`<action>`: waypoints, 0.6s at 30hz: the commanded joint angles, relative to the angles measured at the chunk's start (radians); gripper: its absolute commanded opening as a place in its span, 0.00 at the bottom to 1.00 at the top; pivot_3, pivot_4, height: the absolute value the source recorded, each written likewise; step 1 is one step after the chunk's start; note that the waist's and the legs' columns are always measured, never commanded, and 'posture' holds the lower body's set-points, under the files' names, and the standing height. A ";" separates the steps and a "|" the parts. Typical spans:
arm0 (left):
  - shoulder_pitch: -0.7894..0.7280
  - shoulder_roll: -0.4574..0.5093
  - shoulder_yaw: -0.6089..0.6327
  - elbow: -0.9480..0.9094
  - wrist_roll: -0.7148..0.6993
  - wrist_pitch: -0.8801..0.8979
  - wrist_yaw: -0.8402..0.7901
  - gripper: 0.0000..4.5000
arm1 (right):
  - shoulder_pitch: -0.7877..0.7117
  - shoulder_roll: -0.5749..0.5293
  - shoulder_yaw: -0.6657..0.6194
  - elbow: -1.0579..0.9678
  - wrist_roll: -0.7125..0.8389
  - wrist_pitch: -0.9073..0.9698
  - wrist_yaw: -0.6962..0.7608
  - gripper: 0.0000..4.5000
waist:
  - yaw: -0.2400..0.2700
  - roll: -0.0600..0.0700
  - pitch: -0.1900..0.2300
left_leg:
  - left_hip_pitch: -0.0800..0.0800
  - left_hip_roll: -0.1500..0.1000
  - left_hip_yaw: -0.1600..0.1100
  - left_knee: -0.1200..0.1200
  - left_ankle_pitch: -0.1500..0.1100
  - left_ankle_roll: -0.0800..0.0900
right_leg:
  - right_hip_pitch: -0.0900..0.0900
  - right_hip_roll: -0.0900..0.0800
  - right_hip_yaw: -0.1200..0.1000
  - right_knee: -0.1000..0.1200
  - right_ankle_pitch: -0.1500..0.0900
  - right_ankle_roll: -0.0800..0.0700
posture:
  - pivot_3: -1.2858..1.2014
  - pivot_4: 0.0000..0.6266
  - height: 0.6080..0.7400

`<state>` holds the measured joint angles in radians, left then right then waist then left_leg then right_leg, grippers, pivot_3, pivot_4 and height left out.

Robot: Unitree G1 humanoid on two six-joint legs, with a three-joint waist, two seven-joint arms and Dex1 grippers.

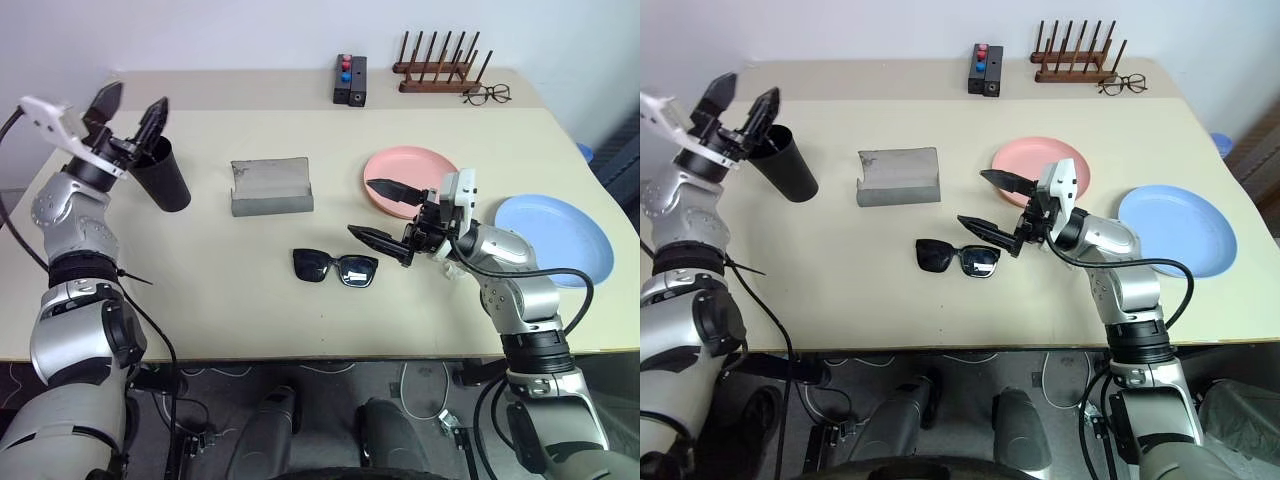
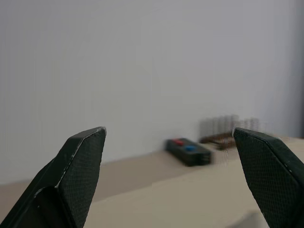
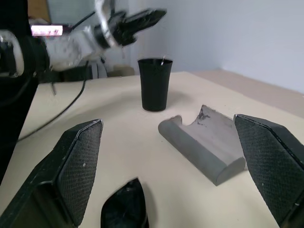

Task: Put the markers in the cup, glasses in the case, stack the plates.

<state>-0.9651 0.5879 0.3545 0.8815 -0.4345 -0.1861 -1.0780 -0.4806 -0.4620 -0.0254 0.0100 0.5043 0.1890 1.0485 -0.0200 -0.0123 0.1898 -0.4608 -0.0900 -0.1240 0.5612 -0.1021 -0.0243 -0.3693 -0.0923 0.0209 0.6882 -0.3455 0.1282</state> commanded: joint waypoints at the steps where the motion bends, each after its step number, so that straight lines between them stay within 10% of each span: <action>1: -0.008 0.007 -0.110 -0.076 0.049 0.111 -0.088 0.98 | -0.007 -0.035 -0.038 0.020 -0.001 -0.027 0.022 1.00 | -0.001 0.000 0.000 | 0.000 0.000 0.000 0.000 0.000 0.000 | 0.000 0.000 0.000 0.000 0.000 0.000 | 0.52 0.24 1.00; 18: -0.145 -0.143 -0.389 0.349 0.427 0.015 0.042 0.98 | 0.071 -0.056 -0.038 -0.014 -0.048 -0.082 -0.021 1.00 | 0.000 0.000 0.000 | 0.000 0.000 0.000 0.000 0.000 0.000 | 0.000 0.001 0.000 0.000 0.000 0.000 | 0.52 0.24 1.00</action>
<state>-1.0780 0.4432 -0.0269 1.2213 -0.0268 -0.1672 -1.0433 -0.4099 -0.5155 -0.0486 0.0387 0.4542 0.1270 1.0349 -0.0203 -0.0125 0.1900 -0.4612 -0.0899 -0.1240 0.5614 -0.1022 -0.0242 -0.3697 -0.0915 0.0210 0.6884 -0.3456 0.1284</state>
